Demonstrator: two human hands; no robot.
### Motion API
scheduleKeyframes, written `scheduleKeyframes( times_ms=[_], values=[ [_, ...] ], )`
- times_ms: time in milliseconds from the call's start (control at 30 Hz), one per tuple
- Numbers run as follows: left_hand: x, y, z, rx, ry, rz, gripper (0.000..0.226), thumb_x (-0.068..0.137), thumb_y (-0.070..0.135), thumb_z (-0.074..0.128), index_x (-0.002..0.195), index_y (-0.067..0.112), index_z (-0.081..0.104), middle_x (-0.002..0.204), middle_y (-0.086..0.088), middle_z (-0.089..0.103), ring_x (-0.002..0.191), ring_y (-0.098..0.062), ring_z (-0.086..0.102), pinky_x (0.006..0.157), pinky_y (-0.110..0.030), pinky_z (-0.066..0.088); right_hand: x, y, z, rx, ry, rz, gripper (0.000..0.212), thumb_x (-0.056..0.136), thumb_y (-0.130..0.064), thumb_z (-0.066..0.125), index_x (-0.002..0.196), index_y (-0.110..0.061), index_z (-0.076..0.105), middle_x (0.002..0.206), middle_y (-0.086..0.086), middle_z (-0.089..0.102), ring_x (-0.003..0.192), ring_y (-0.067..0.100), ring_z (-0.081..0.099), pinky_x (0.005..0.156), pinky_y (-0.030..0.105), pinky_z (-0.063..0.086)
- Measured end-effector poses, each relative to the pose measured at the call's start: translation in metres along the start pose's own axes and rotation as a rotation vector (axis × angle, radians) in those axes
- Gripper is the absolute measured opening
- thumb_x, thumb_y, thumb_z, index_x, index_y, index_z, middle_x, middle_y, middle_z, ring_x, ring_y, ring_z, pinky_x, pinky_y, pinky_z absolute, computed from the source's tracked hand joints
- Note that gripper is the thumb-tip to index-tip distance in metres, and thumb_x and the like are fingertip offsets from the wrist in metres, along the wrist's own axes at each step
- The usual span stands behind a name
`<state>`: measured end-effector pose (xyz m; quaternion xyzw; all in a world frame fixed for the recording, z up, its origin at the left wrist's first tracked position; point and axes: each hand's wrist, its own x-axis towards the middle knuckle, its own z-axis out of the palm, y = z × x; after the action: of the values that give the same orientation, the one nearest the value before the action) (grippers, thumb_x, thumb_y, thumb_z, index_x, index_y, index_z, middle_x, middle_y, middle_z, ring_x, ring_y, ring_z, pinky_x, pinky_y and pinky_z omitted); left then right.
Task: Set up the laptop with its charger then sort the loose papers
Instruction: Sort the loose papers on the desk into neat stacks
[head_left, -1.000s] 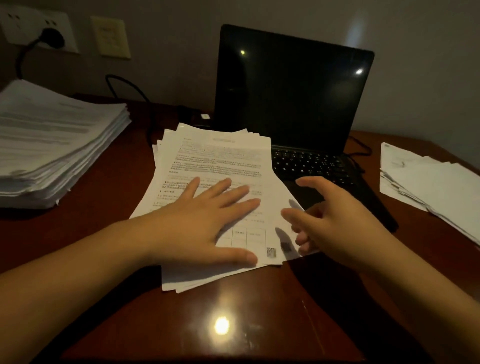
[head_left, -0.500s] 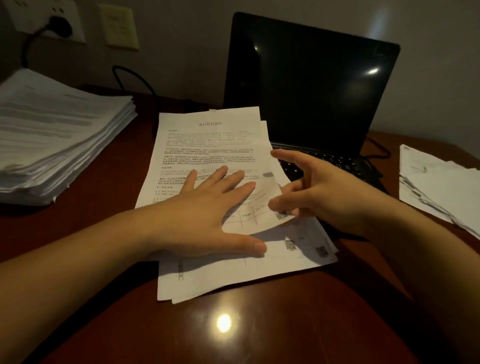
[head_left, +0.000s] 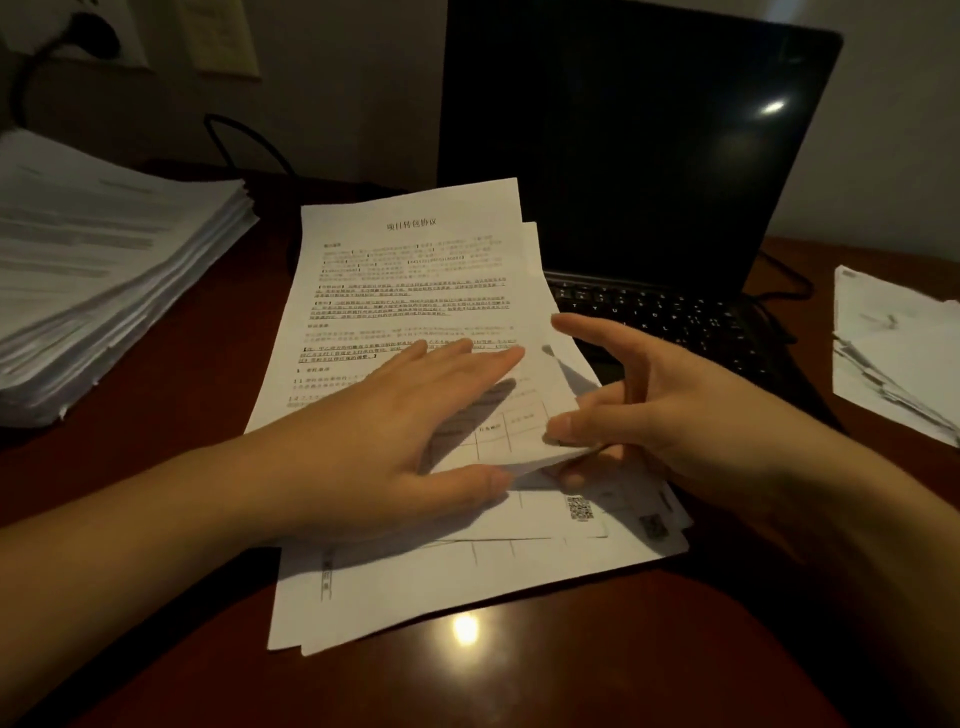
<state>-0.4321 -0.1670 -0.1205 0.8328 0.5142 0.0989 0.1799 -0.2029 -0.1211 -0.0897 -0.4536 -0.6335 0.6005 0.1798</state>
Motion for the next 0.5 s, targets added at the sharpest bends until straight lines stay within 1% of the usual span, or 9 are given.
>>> scheduleKeyframes(
  times_ms=[67, 100, 167, 233, 267, 333, 400, 467, 500],
  values=[
    [0.0, 0.0, 0.002, 0.008, -0.005, 0.0, 0.083, 0.078, 0.082, 0.037, 0.139, 0.067, -0.018, 0.122, 0.06, -0.027, 0.115, 0.036, -0.033, 0.092, 0.008, -0.019, 0.0, -0.001, 0.001, 0.018, 0.006, -0.013, 0.097, 0.08, 0.0, 0.072, 0.15, -0.049, 0.026, 0.088, 0.013, 0.077, 0.081, 0.027, 0.077, 0.061, 0.028, 0.061],
    [0.0, -0.002, 0.004, -0.004, 0.007, 0.008, 0.083, 0.079, 0.083, 0.036, 0.14, 0.067, -0.017, 0.126, 0.059, -0.025, 0.117, 0.035, -0.031, 0.095, 0.006, -0.017, -0.001, -0.001, 0.003, 0.036, 0.02, -0.03, 0.097, 0.078, -0.001, 0.074, 0.15, -0.048, 0.028, 0.083, 0.014, 0.076, 0.077, 0.028, 0.076, 0.06, 0.029, 0.06],
    [0.0, -0.007, 0.005, -0.092, 0.084, 0.066, 0.083, 0.085, 0.081, 0.041, 0.15, 0.06, -0.006, 0.147, 0.051, -0.006, 0.135, 0.027, -0.013, 0.112, -0.004, -0.002, 0.001, -0.002, 0.007, 0.077, 0.065, -0.062, 0.095, 0.074, -0.005, 0.076, 0.15, -0.043, 0.033, 0.073, 0.01, 0.074, 0.069, 0.026, 0.075, 0.057, 0.03, 0.059],
    [0.0, -0.009, 0.004, -0.259, 0.136, 0.093, 0.082, 0.089, 0.068, 0.056, 0.156, 0.049, 0.013, 0.156, 0.036, 0.02, 0.143, 0.017, 0.014, 0.117, -0.014, 0.021, 0.003, 0.0, 0.013, 0.054, 0.136, -0.092, 0.091, 0.076, -0.008, 0.077, 0.15, -0.039, 0.034, 0.067, 0.005, 0.072, 0.063, 0.024, 0.074, 0.053, 0.03, 0.059],
    [-0.001, -0.01, 0.003, -0.344, 0.152, 0.093, 0.077, 0.091, 0.059, 0.061, 0.155, 0.047, 0.02, 0.156, 0.032, 0.029, 0.141, 0.015, 0.023, 0.115, -0.013, 0.027, 0.003, 0.001, 0.015, 0.008, 0.171, -0.113, 0.089, 0.078, -0.011, 0.078, 0.15, -0.039, 0.034, 0.067, 0.004, 0.072, 0.063, 0.025, 0.074, 0.053, 0.03, 0.059],
    [-0.001, -0.009, 0.002, -0.447, 0.209, 0.097, 0.068, 0.093, 0.044, 0.061, 0.152, 0.048, 0.029, 0.15, 0.025, 0.044, 0.135, 0.014, 0.037, 0.108, -0.009, 0.034, 0.003, 0.002, 0.015, -0.086, 0.212, -0.142, 0.089, 0.08, -0.018, 0.078, 0.151, -0.04, 0.031, 0.069, 0.004, 0.073, 0.065, 0.024, 0.074, 0.055, 0.028, 0.059],
    [-0.003, -0.007, -0.001, -0.467, 0.305, 0.106, 0.063, 0.095, 0.039, 0.054, 0.149, 0.055, 0.028, 0.138, 0.023, 0.056, 0.125, 0.009, 0.051, 0.097, -0.013, 0.046, 0.0, -0.001, 0.009, -0.137, 0.175, -0.121, 0.091, 0.082, -0.018, 0.075, 0.152, -0.045, 0.024, 0.079, 0.005, 0.077, 0.072, 0.022, 0.076, 0.061, 0.029, 0.06],
    [-0.005, -0.006, -0.003, -0.459, 0.403, 0.1, 0.063, 0.1, 0.032, 0.051, 0.145, 0.066, 0.023, 0.125, 0.027, 0.061, 0.103, -0.007, 0.067, 0.072, -0.023, 0.056, -0.004, -0.005, 0.003, -0.133, 0.1, -0.076, 0.094, 0.083, -0.013, 0.072, 0.151, -0.052, 0.02, 0.092, 0.008, 0.078, 0.084, 0.023, 0.076, 0.069, 0.035, 0.062],
    [-0.005, -0.006, -0.004, -0.434, 0.438, 0.097, 0.064, 0.103, 0.028, 0.049, 0.144, 0.068, 0.021, 0.125, 0.025, 0.062, 0.093, -0.017, 0.066, 0.064, -0.028, 0.055, -0.005, -0.007, 0.002, -0.102, 0.083, -0.07, 0.095, 0.083, -0.01, 0.072, 0.151, -0.053, 0.02, 0.094, 0.009, 0.078, 0.088, 0.025, 0.076, 0.068, 0.035, 0.063]
  ],
)
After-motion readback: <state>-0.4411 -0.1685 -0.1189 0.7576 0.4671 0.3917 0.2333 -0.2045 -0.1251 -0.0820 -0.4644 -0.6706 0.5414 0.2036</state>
